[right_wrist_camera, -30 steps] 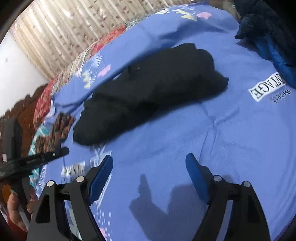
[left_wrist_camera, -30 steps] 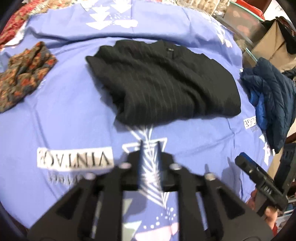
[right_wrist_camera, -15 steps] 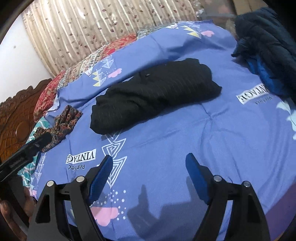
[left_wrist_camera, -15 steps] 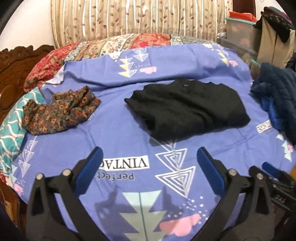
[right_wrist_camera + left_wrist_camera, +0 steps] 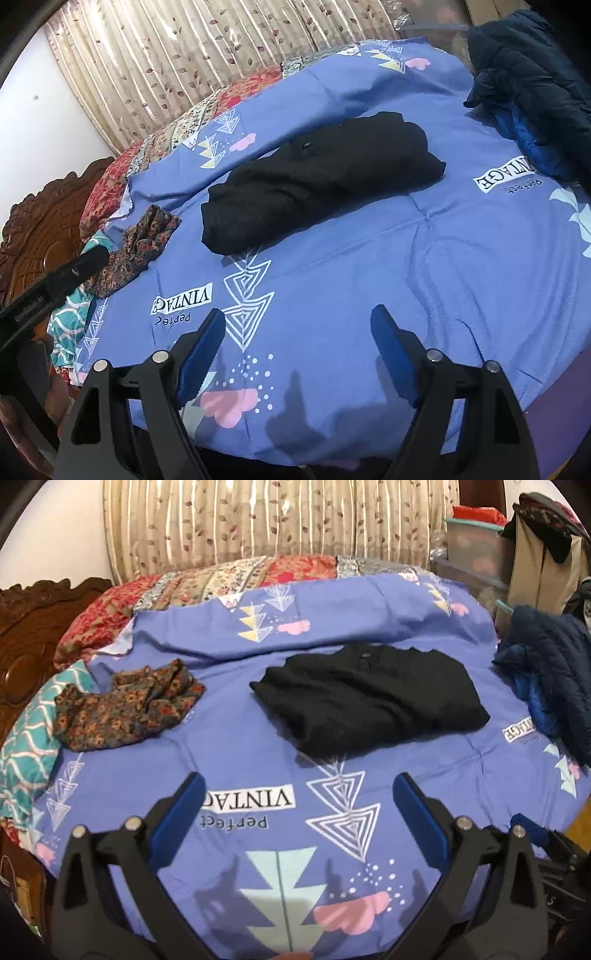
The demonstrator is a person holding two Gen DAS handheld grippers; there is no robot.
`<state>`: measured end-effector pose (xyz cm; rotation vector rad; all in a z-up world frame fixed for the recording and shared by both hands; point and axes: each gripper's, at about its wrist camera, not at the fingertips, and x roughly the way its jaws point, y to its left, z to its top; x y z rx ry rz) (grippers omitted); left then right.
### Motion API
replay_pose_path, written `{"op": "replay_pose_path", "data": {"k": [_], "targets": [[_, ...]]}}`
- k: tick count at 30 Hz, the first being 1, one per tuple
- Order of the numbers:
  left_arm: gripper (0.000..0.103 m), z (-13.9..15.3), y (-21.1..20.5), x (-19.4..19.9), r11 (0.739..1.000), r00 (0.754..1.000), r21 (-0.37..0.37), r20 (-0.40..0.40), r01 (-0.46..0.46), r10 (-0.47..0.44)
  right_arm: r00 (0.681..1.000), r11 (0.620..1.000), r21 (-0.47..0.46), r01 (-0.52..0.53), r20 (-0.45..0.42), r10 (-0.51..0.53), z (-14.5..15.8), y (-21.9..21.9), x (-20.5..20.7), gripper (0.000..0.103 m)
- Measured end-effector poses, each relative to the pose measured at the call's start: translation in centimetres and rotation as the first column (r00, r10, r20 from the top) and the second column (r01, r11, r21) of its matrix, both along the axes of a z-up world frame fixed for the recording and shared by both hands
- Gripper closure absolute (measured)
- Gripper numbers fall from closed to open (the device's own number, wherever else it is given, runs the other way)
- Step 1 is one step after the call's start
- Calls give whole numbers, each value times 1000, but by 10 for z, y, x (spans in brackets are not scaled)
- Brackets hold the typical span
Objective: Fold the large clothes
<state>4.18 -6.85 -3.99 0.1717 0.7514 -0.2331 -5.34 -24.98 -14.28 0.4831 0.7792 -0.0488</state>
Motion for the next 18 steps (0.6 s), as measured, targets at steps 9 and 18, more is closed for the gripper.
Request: {"op": "replay_pose_path", "data": {"k": [9,18], "targets": [[6,-20,2,1,1000,998,21,-68,3,-2,1000,1000,4,5,-15,-5,-4,1,1,10],[6,-40,5,2,998,989,54,-146,-11,19,999,1000,0,-5,-52,5,-14,7,-1,10]]}}
